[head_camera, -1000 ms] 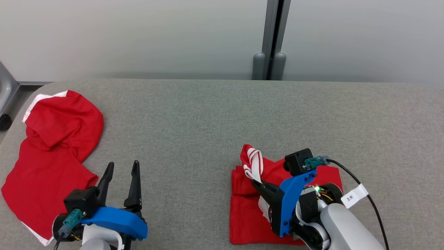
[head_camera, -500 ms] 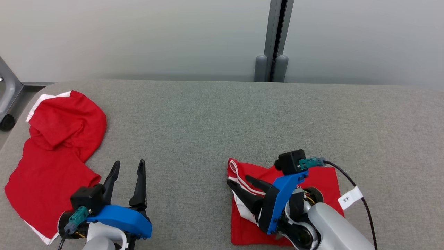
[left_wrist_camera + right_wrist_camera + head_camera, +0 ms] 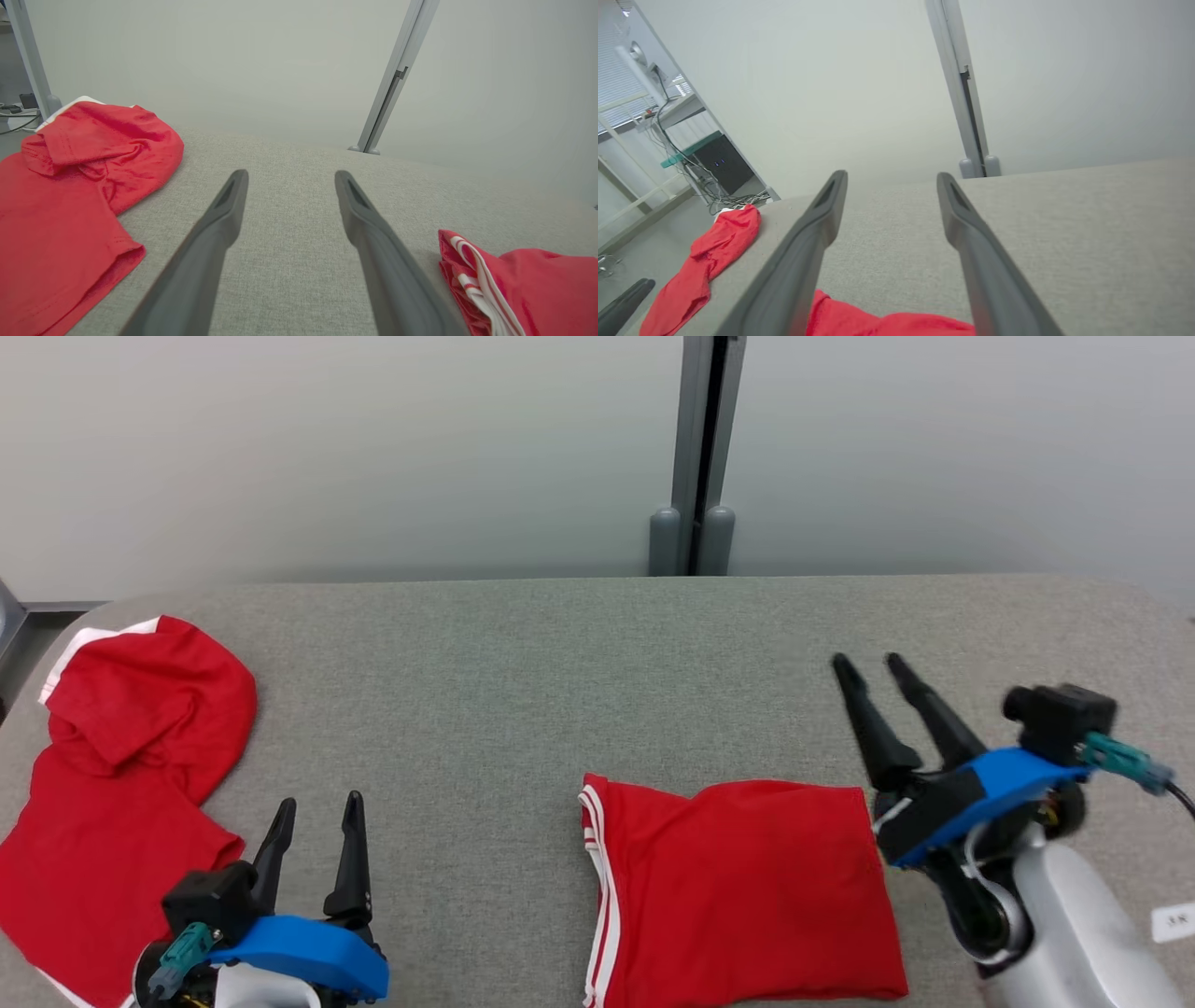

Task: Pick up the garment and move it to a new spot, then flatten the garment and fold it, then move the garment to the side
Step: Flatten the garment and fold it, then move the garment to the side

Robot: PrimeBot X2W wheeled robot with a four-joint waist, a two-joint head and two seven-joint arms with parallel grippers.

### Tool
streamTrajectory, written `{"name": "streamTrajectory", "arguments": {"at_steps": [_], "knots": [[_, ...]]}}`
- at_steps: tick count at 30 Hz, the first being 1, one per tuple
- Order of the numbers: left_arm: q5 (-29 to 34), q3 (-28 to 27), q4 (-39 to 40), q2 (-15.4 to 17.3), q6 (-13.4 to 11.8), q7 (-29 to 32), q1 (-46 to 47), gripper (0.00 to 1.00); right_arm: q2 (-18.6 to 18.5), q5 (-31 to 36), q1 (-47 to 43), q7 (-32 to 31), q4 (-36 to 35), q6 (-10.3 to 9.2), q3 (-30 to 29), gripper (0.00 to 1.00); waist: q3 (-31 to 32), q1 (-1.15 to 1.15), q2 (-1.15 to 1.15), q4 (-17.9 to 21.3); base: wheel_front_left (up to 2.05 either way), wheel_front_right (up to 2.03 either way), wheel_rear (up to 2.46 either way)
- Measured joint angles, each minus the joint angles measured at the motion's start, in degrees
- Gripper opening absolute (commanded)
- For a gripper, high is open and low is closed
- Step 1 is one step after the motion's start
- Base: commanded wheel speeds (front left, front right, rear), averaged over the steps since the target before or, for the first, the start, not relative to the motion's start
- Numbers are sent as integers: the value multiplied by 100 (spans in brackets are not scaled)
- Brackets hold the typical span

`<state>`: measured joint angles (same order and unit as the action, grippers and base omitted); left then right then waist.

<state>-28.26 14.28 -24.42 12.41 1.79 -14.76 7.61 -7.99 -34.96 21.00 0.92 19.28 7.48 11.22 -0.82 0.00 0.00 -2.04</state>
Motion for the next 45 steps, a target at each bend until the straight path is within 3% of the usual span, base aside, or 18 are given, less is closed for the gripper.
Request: {"name": "streamTrajectory", "arguments": {"at_steps": [6,11,20,45], "knots": [[0,-66,121,24,-32,-12,-137,100,13,1626,-943,91,-571,0,-1112,100,61,0,0,140,0,0,0],[127,-71,199,34,-88,-16,-205,100,180,2401,-1524,357,-911,0,-1508,100,122,0,0,217,0,0,0],[314,-170,297,-46,-129,-23,-529,100,358,2525,-2028,525,-907,0,-1675,100,273,0,0,292,0,0,0],[613,-399,18,-203,-116,-23,-627,100,465,2617,-2060,354,-658,0,-1756,100,366,0,0,347,0,0,0]]}}
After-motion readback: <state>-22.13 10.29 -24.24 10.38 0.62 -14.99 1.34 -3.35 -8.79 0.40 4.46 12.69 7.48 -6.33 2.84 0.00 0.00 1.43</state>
